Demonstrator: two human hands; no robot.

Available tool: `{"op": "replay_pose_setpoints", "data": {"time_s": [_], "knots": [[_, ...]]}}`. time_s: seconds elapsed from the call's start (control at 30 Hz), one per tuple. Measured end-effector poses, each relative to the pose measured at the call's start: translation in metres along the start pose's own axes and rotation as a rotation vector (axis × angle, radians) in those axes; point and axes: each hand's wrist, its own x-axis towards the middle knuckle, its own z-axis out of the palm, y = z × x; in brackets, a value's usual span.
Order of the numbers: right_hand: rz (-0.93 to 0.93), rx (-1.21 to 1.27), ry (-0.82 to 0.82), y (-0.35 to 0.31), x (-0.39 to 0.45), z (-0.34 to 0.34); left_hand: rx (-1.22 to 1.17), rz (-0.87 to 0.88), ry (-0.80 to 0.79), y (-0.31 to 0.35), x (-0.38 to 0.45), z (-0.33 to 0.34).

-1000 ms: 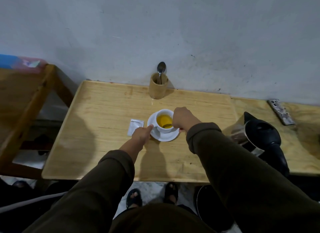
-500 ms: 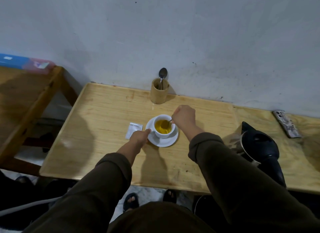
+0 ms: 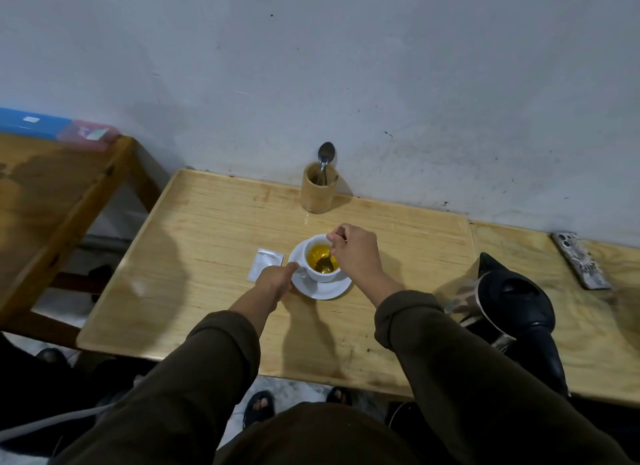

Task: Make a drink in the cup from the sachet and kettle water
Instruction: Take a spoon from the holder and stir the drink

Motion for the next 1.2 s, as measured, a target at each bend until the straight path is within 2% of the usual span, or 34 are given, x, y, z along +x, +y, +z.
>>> {"op": "replay_pose_setpoints", "data": {"time_s": [0.13, 0.5, 0.83, 1.07, 1.2], "knots": [[-0.046, -0.127, 0.044, 0.001, 0.003, -0.001, 0.000, -0.006, 0.010, 0.001, -0.002, 0.001], [-0.050, 0.086, -0.033, 0.007, -0.003, -0.001, 0.015, 0.017, 0.019, 0.002, -0.004, 0.004], [-0.122, -0.076, 0.039, 0.007, -0.001, -0.008, -0.010, 0.002, 0.028, -0.004, 0.007, 0.001], [-0.110, 0.066, -0.057, 0.004, -0.006, -0.003, -0.019, 0.017, 0.017, -0.010, 0.022, 0.001], [-0.092, -0.023, -0.052, 0.004, -0.001, -0.004, -0.043, 0.009, 0.019, -0.014, 0.031, 0.002]]}}
